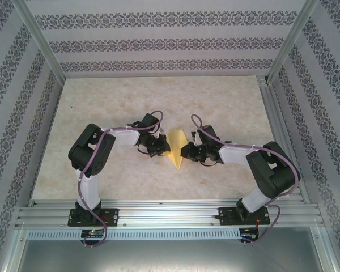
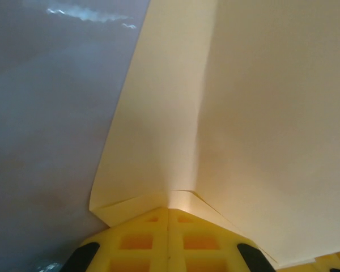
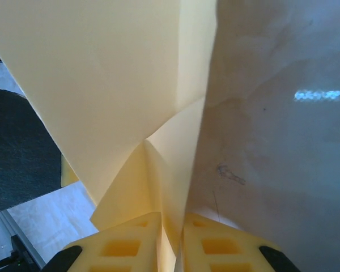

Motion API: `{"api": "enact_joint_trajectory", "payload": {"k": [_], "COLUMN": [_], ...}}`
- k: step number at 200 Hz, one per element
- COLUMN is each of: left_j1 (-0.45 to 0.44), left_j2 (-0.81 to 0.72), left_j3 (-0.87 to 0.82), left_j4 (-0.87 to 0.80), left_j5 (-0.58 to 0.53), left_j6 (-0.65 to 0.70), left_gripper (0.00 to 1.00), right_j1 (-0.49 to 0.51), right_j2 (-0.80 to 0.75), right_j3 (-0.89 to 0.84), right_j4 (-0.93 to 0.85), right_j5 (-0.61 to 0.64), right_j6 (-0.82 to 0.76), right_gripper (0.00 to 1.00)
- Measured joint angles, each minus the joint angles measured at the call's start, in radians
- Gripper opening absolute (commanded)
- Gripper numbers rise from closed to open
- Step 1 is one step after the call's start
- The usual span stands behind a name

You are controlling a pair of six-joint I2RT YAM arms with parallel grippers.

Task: Fold a paper plane with a square sheet of paper (pick it up from the middle)
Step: Move a paper plane to the center of the table.

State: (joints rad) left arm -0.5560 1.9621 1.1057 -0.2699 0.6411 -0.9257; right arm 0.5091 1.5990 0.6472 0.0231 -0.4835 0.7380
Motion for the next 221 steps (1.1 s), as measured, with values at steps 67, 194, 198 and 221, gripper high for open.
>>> {"api": "enact_joint_trajectory", "payload": {"k": [67, 194, 198, 221], "left_j1": [-0.001, -0.001, -0.001, 0.0], "left_j2": [0.0, 0.005, 0.005, 0.003], "left_j3": [0.0, 0.004, 0.004, 0.012], "left_j4": [0.0, -0.004, -0.005, -0.025], "left_j5": [-0.007, -0.007, -0.007, -0.017], "left_j6": [0.0, 0.0, 0.0, 0.001], "left_gripper": [0.0, 0.0, 0.0, 0.0], "right_j1": [0.031, 0.171, 0.172, 0.176], "right_j2": [0.092, 0.166, 0.167, 0.164], "right_j3": [0.045, 0.282, 0.286, 0.286], "right_j4": [0.015, -0.31, -0.317, -0.322], "right_j5": [-0.014, 0.259, 0.267, 0.282], "right_j6": [-0.001, -0.122, -0.122, -0.119], "right_gripper": [0.2, 0.27, 0.27, 0.29]}}
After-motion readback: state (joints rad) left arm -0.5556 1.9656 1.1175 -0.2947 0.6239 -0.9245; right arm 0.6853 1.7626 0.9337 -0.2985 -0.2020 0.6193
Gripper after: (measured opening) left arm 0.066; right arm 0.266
